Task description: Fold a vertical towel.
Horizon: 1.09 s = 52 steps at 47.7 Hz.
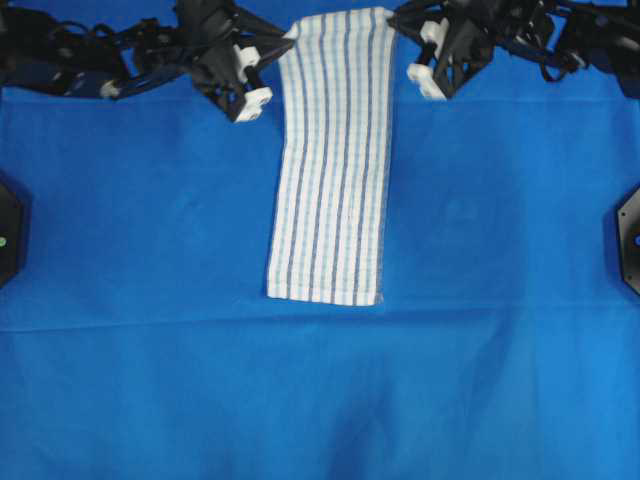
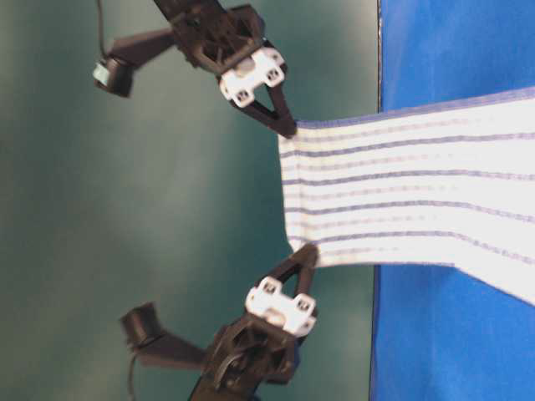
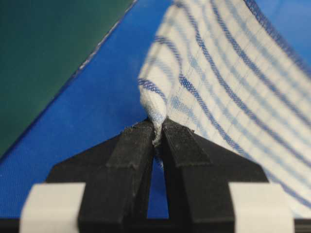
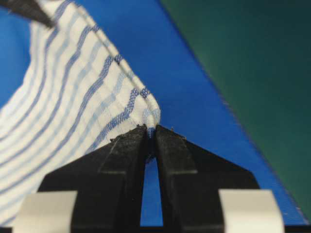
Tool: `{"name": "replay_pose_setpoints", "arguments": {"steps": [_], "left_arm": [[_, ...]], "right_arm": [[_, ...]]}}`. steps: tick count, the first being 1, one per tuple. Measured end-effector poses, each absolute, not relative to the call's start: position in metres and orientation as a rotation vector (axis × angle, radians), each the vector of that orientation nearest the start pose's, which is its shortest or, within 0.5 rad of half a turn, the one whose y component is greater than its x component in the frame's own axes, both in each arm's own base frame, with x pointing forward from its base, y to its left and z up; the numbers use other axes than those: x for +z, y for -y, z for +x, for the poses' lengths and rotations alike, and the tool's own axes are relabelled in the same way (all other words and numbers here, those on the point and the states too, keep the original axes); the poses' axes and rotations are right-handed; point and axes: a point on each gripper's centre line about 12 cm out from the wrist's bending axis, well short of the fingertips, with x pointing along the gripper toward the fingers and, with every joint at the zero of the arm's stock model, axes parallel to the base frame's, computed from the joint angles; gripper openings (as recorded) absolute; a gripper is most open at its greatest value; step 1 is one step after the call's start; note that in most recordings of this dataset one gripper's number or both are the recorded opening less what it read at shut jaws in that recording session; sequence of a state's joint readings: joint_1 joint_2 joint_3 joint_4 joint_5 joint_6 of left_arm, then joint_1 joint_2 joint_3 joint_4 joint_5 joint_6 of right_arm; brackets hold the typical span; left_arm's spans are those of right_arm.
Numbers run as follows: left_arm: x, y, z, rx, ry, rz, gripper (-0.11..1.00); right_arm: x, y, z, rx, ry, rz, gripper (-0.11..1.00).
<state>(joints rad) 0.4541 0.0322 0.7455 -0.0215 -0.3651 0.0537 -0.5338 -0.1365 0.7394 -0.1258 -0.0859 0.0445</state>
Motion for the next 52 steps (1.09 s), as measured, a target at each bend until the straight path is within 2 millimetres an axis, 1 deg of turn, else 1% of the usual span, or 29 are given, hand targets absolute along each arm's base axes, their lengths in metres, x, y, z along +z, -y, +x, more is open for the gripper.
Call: {"name": "replay_pose_setpoints", "arguments": {"steps": [9, 17, 23, 29, 33, 35, 39, 45, 52], "left_arm": [[0.171, -0.138, 0.348, 0.369, -0.438, -0.049, 0.04], [0.165, -0.104, 0.349, 0.28, -0.473, -0.034, 0.04], [0.16, -0.08, 0.349, 0.218, -0.505, -0.025, 0.04], [0.154, -0.056, 0.351, 0.15, -0.546, -0.013, 0.04], [0.152, -0.04, 0.352, 0.105, -0.563, -0.002, 0.04], [0.149, -0.031, 0.352, 0.081, -0.575, 0.005, 0.04], [0.14, -0.018, 0.351, 0.044, -0.602, 0.016, 0.04], [0.12, -0.006, 0.351, 0.012, -0.648, 0.019, 0.04], [0.099, 0.0, 0.353, -0.003, -0.68, 0.022, 0.04]], "right_arm": [[0.202, 0.154, 0.313, -0.42, -0.529, 0.053, 0.09], [0.197, 0.116, 0.313, -0.324, -0.542, 0.042, 0.09], [0.194, 0.091, 0.315, -0.259, -0.55, 0.049, 0.09], [0.188, 0.061, 0.319, -0.176, -0.576, 0.045, 0.09], [0.185, 0.045, 0.32, -0.138, -0.592, 0.056, 0.09], [0.183, 0.038, 0.321, -0.125, -0.6, 0.071, 0.09], [0.173, 0.027, 0.324, -0.103, -0.63, 0.095, 0.09], [0.153, 0.012, 0.327, -0.072, -0.691, 0.114, 0.09], [0.134, 0.006, 0.334, -0.068, -0.734, 0.138, 0.09]]}}
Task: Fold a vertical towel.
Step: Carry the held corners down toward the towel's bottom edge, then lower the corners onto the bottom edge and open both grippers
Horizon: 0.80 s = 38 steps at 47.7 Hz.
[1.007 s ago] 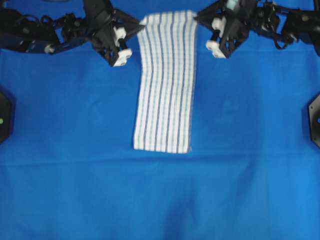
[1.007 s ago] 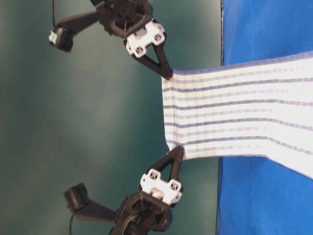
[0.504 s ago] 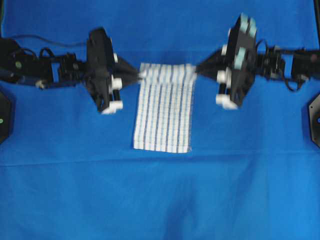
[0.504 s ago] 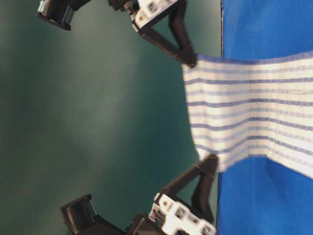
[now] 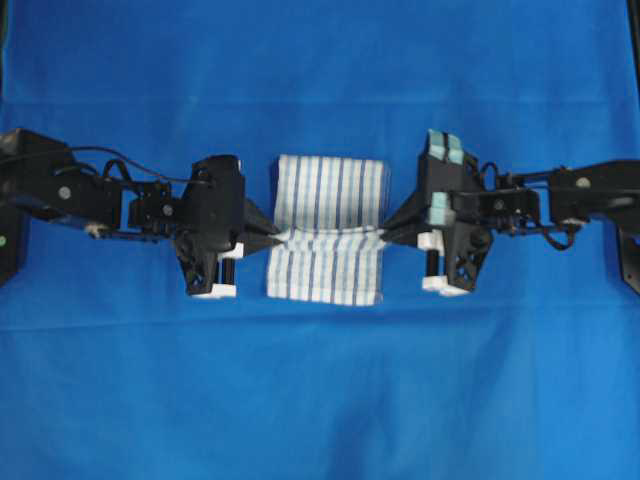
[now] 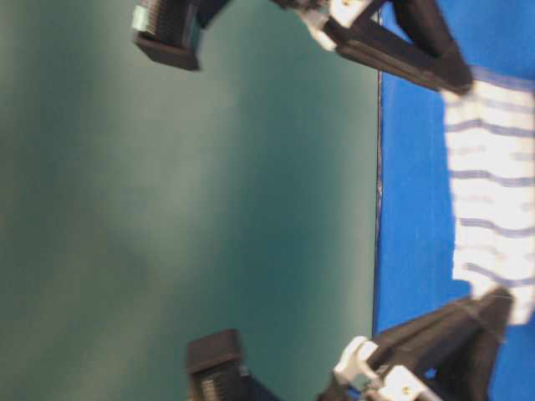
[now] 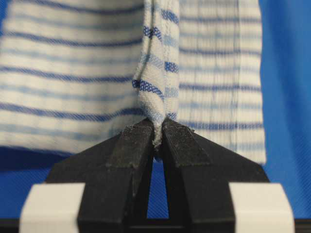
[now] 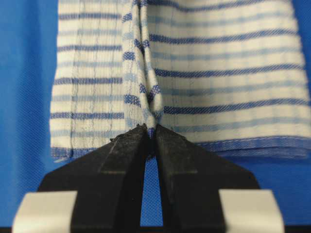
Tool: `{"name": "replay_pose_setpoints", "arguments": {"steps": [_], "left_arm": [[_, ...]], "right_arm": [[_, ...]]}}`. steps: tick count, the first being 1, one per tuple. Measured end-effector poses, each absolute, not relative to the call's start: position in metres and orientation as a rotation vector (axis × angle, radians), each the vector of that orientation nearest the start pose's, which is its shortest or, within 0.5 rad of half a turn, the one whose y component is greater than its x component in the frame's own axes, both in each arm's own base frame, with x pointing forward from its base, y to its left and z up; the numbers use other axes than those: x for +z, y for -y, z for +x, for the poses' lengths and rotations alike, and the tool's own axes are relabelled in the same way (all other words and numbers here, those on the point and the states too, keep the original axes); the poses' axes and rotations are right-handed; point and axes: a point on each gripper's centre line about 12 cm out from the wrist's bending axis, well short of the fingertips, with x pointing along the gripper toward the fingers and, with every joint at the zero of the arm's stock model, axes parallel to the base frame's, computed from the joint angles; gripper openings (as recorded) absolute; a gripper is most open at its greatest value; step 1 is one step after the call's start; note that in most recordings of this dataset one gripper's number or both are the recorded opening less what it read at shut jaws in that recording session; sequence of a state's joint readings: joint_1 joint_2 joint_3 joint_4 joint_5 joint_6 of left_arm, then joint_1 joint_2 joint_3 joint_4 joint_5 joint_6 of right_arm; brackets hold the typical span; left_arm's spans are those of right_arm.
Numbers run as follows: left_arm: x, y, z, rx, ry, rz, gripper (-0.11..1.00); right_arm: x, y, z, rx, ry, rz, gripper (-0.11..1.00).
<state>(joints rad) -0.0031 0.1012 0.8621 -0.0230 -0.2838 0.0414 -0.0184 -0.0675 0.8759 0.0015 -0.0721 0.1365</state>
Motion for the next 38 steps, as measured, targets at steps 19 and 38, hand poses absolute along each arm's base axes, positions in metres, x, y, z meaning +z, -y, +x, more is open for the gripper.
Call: {"name": "replay_pose_setpoints", "arguments": {"steps": [19, 38], "left_arm": [[0.093, 0.015, 0.355, -0.041, -0.656, 0.029, 0.04], [0.095, 0.015, 0.356, -0.041, -0.644, 0.029, 0.5]], "right_arm": [[0.124, -0.006, 0.341, -0.042, -0.742, 0.145, 0.09], [0.125, -0.009, 0.342, -0.036, -0.74, 0.145, 0.36]]}}
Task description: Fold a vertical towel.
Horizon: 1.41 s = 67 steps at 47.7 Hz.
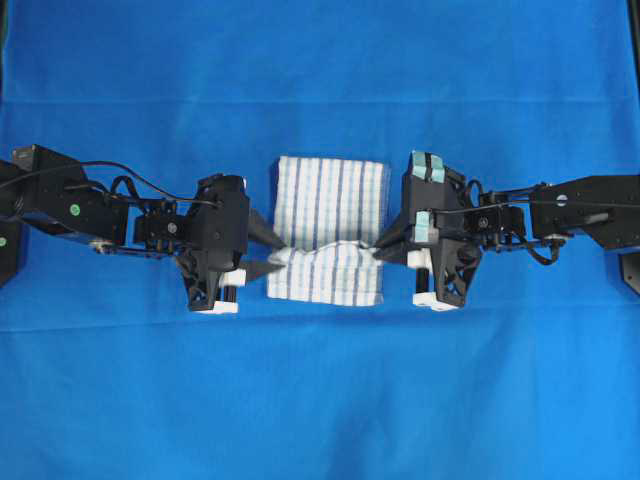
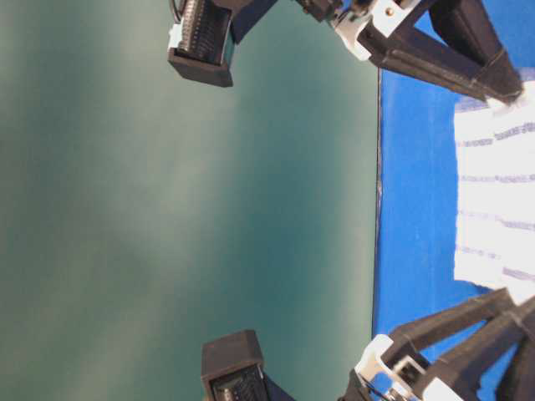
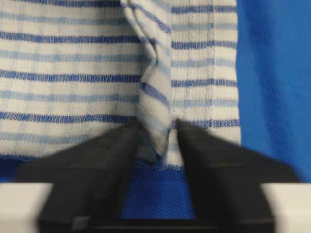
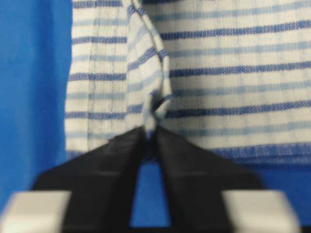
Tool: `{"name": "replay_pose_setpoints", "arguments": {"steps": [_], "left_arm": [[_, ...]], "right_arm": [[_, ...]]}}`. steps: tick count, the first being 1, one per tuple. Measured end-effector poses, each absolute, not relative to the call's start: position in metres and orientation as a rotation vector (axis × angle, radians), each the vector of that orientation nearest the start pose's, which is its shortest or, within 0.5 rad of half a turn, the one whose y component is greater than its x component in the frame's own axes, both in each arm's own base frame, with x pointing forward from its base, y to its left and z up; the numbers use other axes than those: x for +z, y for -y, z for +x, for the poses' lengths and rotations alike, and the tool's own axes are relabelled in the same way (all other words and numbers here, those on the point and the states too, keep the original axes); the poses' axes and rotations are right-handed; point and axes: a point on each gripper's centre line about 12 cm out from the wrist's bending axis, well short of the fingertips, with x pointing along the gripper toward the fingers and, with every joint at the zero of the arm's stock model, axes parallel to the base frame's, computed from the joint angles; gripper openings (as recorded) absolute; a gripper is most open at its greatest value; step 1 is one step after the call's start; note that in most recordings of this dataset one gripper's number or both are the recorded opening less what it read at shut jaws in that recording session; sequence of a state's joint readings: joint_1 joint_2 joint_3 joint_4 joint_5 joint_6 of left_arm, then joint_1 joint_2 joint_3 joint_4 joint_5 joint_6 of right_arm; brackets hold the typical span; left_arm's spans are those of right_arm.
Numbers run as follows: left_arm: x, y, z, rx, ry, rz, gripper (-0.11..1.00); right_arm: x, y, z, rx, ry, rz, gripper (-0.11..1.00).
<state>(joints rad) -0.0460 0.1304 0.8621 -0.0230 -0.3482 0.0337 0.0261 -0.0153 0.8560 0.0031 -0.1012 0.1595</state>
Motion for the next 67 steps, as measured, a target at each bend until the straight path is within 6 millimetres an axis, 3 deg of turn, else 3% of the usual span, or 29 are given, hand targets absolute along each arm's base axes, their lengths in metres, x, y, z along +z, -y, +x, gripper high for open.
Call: {"name": "replay_pose_setpoints", "arguments": {"steps": [3, 7, 15, 21, 29, 39, 46, 55, 67], "left_arm": [[0.094, 0.016, 0.356, -0.042, -0.647, 0.03, 0.64], [0.095, 0.016, 0.356, -0.042, -0.647, 0.03, 0.67], [0.114, 0.021, 0.353, -0.057, -0.638, 0.033, 0.66], [0.135, 0.027, 0.347, -0.076, -0.633, 0.038, 0.66], [0.181, 0.033, 0.333, -0.099, -0.58, 0.045, 0.66], [0.232, 0.03, 0.306, -0.1, -0.442, 0.045, 0.65], [0.264, 0.025, 0.276, -0.093, -0.319, 0.039, 0.65], [0.289, 0.014, 0.233, -0.061, -0.209, 0.031, 0.65], [0.289, -0.004, 0.188, 0.016, -0.193, 0.022, 0.65]], "right_arm": [[0.126, -0.011, 0.343, -0.029, -0.737, 0.142, 0.55], [0.127, -0.016, 0.345, -0.015, -0.736, 0.137, 0.67], [0.137, -0.026, 0.341, 0.013, -0.729, 0.128, 0.62], [0.163, -0.032, 0.336, 0.037, -0.682, 0.121, 0.63], [0.202, -0.032, 0.319, 0.058, -0.586, 0.102, 0.63], [0.244, -0.026, 0.293, 0.064, -0.446, 0.084, 0.63], [0.264, -0.014, 0.268, 0.033, -0.356, 0.089, 0.63], [0.29, -0.005, 0.235, 0.005, -0.281, 0.075, 0.63], [0.296, 0.01, 0.194, -0.066, -0.226, 0.058, 0.63]]}}
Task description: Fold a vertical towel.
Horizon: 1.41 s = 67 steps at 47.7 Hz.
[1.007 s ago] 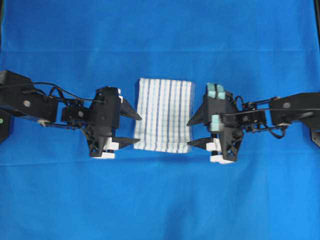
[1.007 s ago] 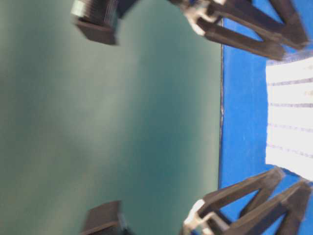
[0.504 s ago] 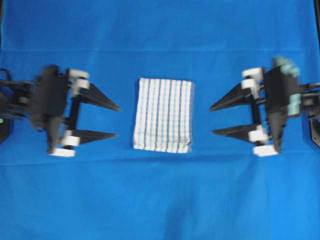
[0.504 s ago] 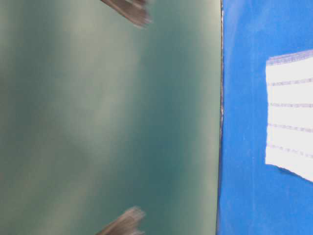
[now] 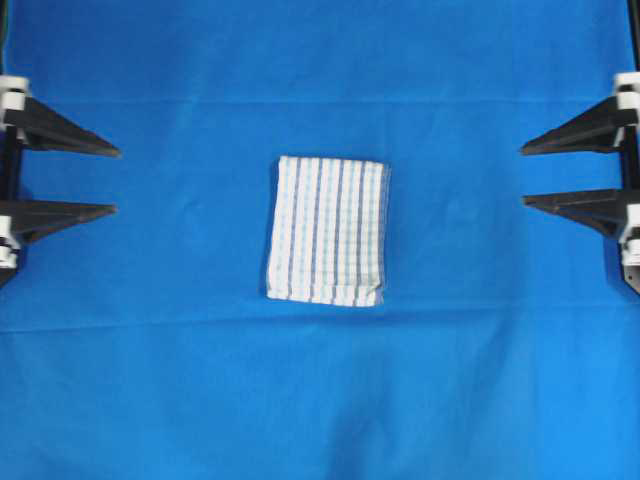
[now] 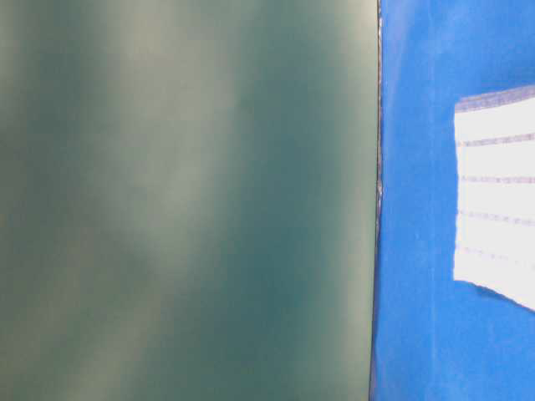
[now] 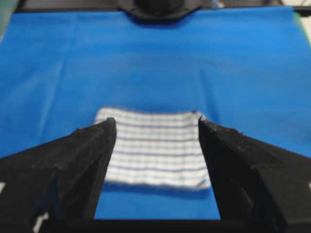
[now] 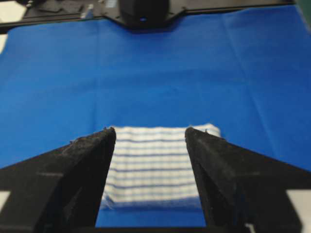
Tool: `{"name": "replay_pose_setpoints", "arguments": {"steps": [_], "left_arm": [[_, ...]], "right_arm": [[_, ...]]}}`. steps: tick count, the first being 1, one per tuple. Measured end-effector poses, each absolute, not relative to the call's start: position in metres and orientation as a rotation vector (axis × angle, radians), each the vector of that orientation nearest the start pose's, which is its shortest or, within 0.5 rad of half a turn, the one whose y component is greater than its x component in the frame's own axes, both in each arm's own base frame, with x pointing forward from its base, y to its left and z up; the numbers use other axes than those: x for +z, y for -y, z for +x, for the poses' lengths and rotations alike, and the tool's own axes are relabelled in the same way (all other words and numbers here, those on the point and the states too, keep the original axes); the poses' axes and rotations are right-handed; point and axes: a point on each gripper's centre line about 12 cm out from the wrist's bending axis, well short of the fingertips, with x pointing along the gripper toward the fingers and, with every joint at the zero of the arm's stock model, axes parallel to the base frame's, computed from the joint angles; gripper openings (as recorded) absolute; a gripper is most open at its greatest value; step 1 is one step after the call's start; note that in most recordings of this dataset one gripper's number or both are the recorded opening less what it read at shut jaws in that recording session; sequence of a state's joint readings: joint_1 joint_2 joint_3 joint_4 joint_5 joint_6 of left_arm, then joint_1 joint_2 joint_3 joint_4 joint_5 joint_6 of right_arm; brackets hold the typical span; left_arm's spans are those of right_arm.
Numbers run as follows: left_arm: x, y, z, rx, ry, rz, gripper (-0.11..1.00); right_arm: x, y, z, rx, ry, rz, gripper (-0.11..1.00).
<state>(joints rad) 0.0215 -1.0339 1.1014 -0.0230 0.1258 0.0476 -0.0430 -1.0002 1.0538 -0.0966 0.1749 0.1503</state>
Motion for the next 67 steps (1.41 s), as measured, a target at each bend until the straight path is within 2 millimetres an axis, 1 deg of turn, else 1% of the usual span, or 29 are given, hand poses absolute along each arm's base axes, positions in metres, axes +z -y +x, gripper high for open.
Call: {"name": "replay_pose_setpoints", "arguments": {"steps": [7, 15, 20, 26, 33, 67], "left_arm": [[0.276, -0.009, 0.163, 0.051, -0.152, 0.011, 0.65], [0.257, -0.01, 0.143, 0.067, -0.133, -0.005, 0.65], [0.25, -0.01, 0.138, 0.07, -0.137, -0.022, 0.65], [0.241, -0.01, 0.136, 0.073, -0.154, -0.038, 0.65], [0.234, -0.01, 0.136, 0.079, -0.17, -0.048, 0.65], [0.233, -0.011, 0.136, 0.084, -0.172, -0.047, 0.65]], "right_arm": [[0.285, 0.014, 0.176, -0.088, -0.199, 0.057, 0.63], [0.266, 0.013, 0.159, -0.09, -0.171, 0.067, 0.63], [0.249, 0.015, 0.154, -0.105, -0.176, 0.089, 0.63], [0.234, 0.018, 0.152, -0.131, -0.191, 0.12, 0.62], [0.23, 0.02, 0.152, -0.144, -0.197, 0.131, 0.62], [0.229, 0.02, 0.153, -0.144, -0.199, 0.132, 0.62]]}}
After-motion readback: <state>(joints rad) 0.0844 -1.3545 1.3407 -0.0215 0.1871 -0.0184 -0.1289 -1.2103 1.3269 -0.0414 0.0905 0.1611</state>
